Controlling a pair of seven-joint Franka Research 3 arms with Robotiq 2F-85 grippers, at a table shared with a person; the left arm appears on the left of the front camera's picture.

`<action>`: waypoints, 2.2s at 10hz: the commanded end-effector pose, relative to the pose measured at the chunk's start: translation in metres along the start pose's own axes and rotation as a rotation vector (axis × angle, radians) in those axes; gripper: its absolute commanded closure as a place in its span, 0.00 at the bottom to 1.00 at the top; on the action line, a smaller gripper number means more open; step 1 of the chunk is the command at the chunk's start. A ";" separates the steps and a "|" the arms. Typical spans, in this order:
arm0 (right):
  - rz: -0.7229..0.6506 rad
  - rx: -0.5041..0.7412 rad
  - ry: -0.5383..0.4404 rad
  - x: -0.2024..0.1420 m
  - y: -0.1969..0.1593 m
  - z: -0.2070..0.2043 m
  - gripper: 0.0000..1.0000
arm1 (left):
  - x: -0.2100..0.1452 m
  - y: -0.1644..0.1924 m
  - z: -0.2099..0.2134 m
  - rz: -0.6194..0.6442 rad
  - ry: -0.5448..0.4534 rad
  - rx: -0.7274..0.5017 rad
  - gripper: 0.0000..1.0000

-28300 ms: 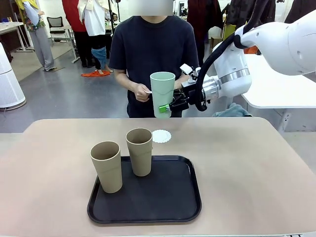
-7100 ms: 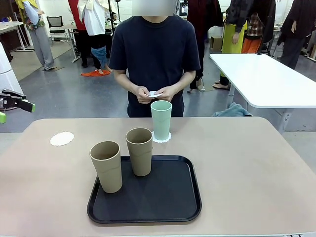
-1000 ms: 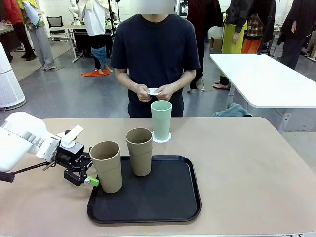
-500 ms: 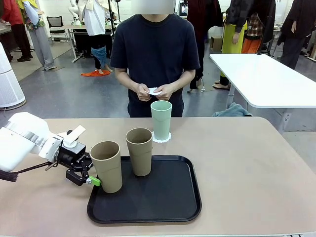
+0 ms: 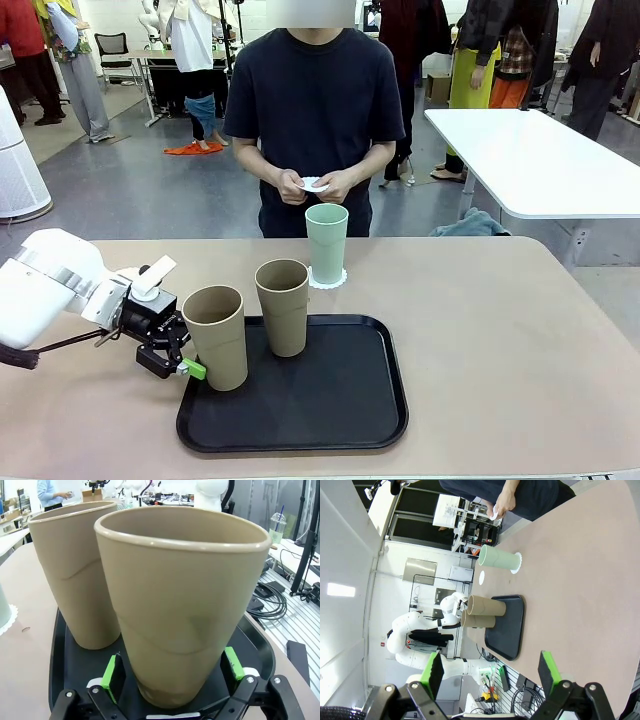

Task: Place coasters on the table and set cups on them.
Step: Take one Reusable plastic cup from the Flat Tray and place it on a coaster set by the human.

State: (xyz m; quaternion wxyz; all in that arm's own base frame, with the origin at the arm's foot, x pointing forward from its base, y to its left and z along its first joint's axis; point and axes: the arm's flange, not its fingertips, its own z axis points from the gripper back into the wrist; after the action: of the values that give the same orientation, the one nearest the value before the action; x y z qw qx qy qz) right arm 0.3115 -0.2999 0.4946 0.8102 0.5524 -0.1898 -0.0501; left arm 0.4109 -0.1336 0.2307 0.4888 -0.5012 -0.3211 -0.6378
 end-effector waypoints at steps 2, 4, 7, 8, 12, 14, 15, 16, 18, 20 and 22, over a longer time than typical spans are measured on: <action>0.000 0.008 -0.004 -0.001 -0.001 0.000 0.00 | 0.003 0.003 -0.016 -0.030 -0.016 -0.001 0.00; 0.000 0.008 -0.004 -0.001 -0.001 0.000 0.00 | 0.004 0.003 -0.023 -0.030 -0.014 -0.012 0.00; 0.000 0.008 -0.004 -0.001 -0.001 0.000 0.00 | 0.007 0.001 -0.032 -0.044 -0.015 -0.029 0.00; 0.000 0.008 -0.004 -0.001 -0.001 0.000 0.00 | 0.007 0.001 -0.032 -0.048 -0.020 -0.034 0.00; 0.000 0.008 -0.004 -0.001 -0.001 0.000 0.00 | 0.009 -0.001 -0.031 -0.049 -0.019 -0.042 1.00; 0.000 0.008 -0.004 -0.001 -0.001 0.000 0.00 | 0.014 -0.006 -0.023 -0.060 -0.022 -0.039 0.74; 0.000 0.008 -0.004 -0.001 -0.001 0.000 0.00 | 0.031 -0.012 -0.011 -0.049 -0.019 0.000 0.48; 0.000 0.008 -0.004 -0.001 -0.001 0.000 0.00 | 0.048 -0.016 0.002 -0.060 -0.039 0.024 0.48; 0.000 0.008 -0.004 -0.001 -0.001 0.000 0.00 | 0.112 -0.019 0.052 -0.078 -0.033 0.141 0.48; 0.000 0.008 -0.004 -0.001 -0.001 0.000 0.00 | 0.160 -0.016 0.087 -0.044 -0.030 0.206 0.48; 0.000 0.008 -0.004 -0.001 -0.001 0.000 0.00 | 0.198 -0.017 0.103 -0.032 -0.040 0.237 0.48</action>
State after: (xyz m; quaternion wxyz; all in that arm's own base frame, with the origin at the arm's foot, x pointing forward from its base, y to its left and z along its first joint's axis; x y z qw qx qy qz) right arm 0.3116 -0.2999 0.4943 0.8101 0.5525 -0.1895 -0.0503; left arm 0.4252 -0.0868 0.4466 0.5232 -0.4377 -0.4084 -0.6065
